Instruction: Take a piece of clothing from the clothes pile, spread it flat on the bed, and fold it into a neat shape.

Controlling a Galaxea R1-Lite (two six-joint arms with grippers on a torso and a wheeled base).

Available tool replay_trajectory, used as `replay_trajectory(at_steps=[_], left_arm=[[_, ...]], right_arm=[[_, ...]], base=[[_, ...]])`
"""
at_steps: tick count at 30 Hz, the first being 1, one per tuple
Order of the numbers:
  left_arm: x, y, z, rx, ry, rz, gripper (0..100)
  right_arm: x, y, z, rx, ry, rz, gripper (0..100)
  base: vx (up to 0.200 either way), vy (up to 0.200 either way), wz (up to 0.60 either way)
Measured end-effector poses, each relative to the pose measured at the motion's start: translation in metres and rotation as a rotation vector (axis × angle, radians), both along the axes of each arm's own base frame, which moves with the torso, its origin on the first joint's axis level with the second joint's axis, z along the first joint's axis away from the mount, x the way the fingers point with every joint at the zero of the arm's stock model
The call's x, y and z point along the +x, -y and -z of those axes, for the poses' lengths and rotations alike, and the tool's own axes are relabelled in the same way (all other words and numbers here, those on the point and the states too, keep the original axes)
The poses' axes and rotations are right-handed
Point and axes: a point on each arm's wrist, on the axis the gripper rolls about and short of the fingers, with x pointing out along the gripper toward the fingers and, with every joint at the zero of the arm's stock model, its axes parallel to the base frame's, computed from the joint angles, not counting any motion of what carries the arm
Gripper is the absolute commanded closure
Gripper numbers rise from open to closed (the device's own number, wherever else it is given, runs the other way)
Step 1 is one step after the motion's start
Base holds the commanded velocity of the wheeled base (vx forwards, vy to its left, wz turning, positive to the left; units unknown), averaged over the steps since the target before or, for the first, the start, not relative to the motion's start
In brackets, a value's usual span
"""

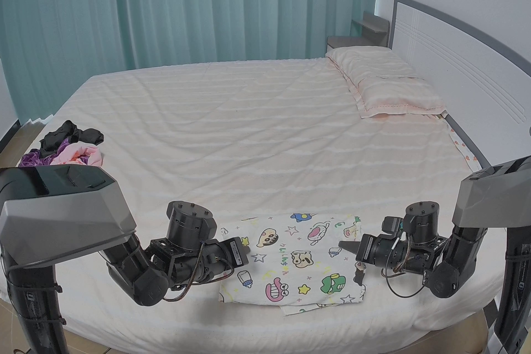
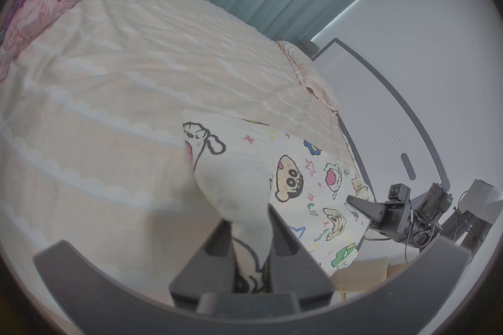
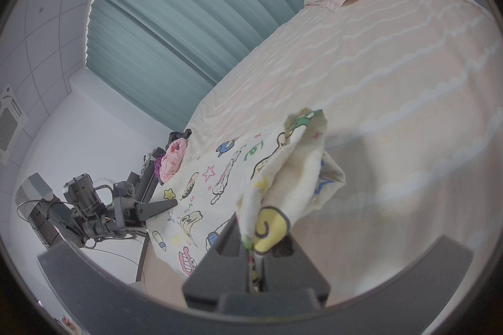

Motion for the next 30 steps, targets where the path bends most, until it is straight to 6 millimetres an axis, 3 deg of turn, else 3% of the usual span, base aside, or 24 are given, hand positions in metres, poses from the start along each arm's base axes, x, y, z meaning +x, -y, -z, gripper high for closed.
replay_trajectory(at_steps=[7,8,9,18,30], left_arm=[[0.002,-0.002,0.009,0.027,-0.012,-0.028,100],[0.002,-0.002,0.01,0.029,-0.013,-0.031,0],[0.002,-0.002,0.011,0.033,-0.015,-0.034,0],[0.003,-0.011,0.027,0.065,-0.06,-0.059,0],[0.0,-0.031,0.03,0.082,-0.096,-0.1,0]], right_arm=[[0.003,-0.001,0.005,-0.002,-0.005,0.001,100],[0.003,-0.001,0.006,-0.004,-0.007,0.0,100],[0.004,-0.001,0.008,-0.008,-0.012,0.001,0],[0.005,0.001,0.03,-0.043,-0.064,0.008,0],[-0.014,0.027,0.048,-0.221,-0.095,0.011,0]], base=[[0.0,0.0,0.0],[0.0,0.0,0.0],[0.0,0.0,0.0],[0.0,0.0,0.0],[0.0,0.0,0.0]])
